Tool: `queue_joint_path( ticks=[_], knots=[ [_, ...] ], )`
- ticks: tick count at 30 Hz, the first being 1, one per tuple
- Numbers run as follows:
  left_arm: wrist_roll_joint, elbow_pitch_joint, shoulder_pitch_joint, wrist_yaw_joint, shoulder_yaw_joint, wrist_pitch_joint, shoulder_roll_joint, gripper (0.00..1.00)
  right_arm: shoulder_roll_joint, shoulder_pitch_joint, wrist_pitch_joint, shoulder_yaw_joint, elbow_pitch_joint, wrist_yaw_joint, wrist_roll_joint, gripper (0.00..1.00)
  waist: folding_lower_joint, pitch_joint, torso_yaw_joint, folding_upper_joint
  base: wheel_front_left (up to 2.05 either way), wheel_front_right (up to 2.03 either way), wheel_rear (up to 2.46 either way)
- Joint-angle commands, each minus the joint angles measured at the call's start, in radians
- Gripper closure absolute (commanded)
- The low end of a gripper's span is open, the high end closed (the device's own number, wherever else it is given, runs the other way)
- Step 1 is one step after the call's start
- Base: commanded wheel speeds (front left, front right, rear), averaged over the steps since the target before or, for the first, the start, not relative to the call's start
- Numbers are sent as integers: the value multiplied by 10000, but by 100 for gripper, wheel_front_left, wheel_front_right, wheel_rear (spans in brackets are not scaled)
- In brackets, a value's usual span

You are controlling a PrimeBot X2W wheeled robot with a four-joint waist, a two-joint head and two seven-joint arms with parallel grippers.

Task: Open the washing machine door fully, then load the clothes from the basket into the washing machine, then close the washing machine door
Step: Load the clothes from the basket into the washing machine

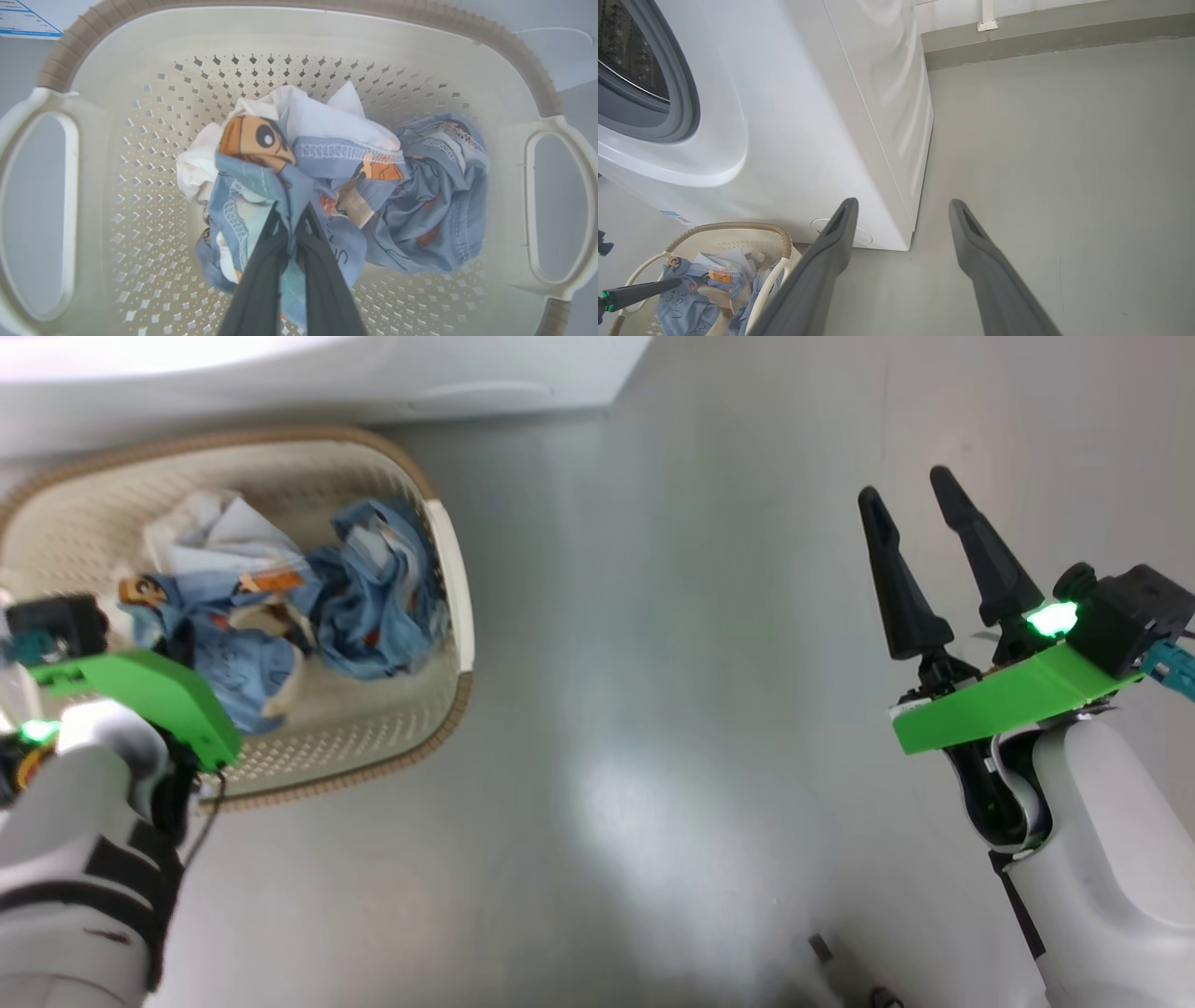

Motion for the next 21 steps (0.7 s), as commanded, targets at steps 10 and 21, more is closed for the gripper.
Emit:
queue_joint_path(
  ticks=[10, 21],
  knots=[
    [-70, -621, 1747, -96, -21, -1009, 218, 100, -247, 1167, -48, 97, 254, 100, 217, 0, 0, -2488, 432, 0, 0, 0, 0],
    [488, -2974, 3426, -37, 915, -1021, 359, 100, -441, 2002, -48, -151, 562, 100, 309, 0, 0, -3896, 674, 0, 0, 0, 0]
  ],
)
